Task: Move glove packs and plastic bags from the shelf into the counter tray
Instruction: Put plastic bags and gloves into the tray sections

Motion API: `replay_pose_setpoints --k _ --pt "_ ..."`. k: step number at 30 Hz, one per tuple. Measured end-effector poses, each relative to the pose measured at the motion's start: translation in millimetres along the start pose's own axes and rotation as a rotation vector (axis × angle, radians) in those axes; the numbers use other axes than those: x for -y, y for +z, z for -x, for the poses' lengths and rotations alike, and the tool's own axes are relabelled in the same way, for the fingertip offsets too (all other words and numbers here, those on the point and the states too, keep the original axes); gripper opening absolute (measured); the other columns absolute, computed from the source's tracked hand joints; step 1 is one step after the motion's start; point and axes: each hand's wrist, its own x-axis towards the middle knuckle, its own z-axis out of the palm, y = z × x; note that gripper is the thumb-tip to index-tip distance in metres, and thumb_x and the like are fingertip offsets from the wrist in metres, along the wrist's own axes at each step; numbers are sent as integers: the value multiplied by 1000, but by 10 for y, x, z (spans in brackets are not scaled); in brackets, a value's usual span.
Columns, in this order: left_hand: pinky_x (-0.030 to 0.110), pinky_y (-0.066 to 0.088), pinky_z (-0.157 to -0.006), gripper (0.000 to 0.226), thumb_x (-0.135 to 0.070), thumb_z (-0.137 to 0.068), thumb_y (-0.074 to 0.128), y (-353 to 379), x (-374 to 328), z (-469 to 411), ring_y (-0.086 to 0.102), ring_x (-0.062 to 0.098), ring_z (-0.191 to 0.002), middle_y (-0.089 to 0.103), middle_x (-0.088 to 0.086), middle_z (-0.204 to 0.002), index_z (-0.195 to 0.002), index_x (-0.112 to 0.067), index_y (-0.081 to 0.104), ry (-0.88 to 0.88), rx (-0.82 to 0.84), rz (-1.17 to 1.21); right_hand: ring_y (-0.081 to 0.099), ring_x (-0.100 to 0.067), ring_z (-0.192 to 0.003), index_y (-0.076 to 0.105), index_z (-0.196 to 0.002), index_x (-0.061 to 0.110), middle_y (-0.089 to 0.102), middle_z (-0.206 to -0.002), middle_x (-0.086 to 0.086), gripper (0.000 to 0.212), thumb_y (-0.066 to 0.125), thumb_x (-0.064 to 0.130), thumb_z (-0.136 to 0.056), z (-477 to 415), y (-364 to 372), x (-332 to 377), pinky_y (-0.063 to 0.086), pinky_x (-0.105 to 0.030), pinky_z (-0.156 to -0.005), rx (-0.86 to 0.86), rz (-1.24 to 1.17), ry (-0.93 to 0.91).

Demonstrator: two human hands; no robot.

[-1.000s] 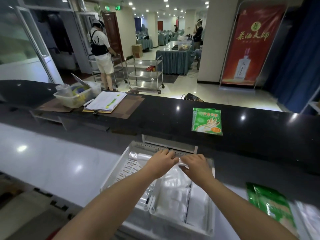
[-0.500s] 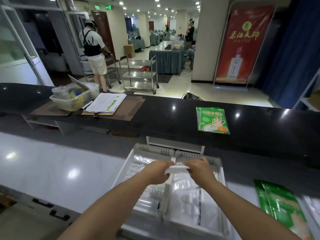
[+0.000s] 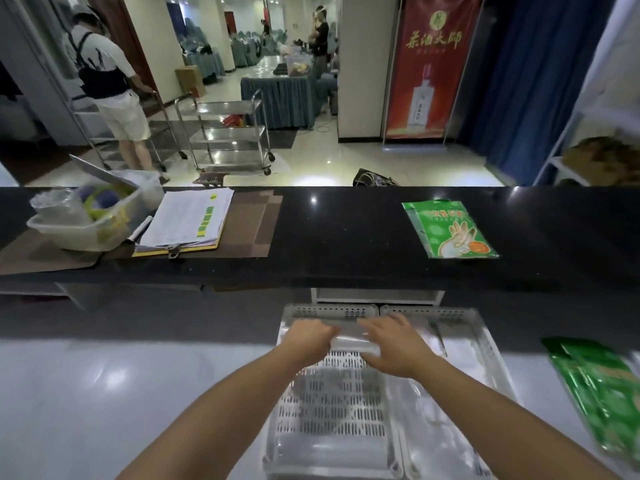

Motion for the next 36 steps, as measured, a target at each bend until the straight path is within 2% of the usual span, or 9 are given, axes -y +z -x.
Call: replay_pose_setpoints --k 2,4,7,12,16,22,27,32,36 --pt "41 56 -86 29 -16 -95 54 42 35 -49 68 20 -90 72 -1 -101 -122 -26 61 57 -42 -61 42 -19 -136 37 -149 30 47 -149 4 60 50 51 -94 -97 69 109 22 -41 -119 7 8 -9" --pt "44 49 -98 31 -19 -95 56 117 52 -83 65 22 -103 71 -2 -112 -125 -27 60 97 -98 -121 54 -23 -124 47 -142 28 56 -139 1 47 56 29 -96 -167 160 204 41 -40 -106 4 14 12" --pt "45 41 -104 42 -13 -92 59 224 52 -98 56 28 -118 66 2 -126 -134 -20 55 133 -143 -180 64 -25 -101 52 -133 24 67 -116 -3 51 54 2 -88 -225 279 252 54 -37 -83 -11 19 94" --pt "43 41 -106 65 -3 -88 58 404 119 -15 47 30 -129 50 6 -144 -148 -16 38 110 -141 -93 65 -27 -103 62 -128 17 70 -113 -5 49 67 1 -81 -269 404 231 53 -37 -90 -125 6 64" --pt "45 38 -111 73 -2 -90 57 517 193 3 39 30 -139 41 6 -153 -153 -20 27 34 -63 -8 72 -23 -95 74 -109 17 76 -102 -3 63 93 7 -50 -342 540 180 57 -37 -86 -120 8 39" --pt "45 36 -111 70 -7 -85 64 587 322 -174 47 30 -132 49 4 -147 -149 -17 37 -30 -69 -19 68 -23 -109 68 -124 13 71 -118 -5 85 93 4 -43 -553 657 212 50 -39 -98 -117 32 57" --pt "43 46 -96 84 -13 -66 82 762 484 -418 55 30 -114 58 5 -129 -141 -16 44 -2 -46 -42 47 -26 -130 40 -147 16 51 -142 -3 81 75 6 -75 -859 770 163 34 -39 -114 -39 51 88" --pt "47 32 -111 82 -10 -81 70 941 467 -430 40 31 -130 42 7 -142 -149 -21 27 -20 -13 -90 35 -25 -138 28 -150 23 40 -148 -1 87 74 11 -77 -916 951 207 23 -40 -118 78 31 135" --pt "49 21 -119 85 -17 -84 66 1008 447 -326 25 30 -143 27 5 -156 -154 -28 18 -21 19 -38 25 -26 -144 15 -155 23 29 -155 -4 88 66 23 -84 -816 1022 204 16 -42 -122 67 59 131"
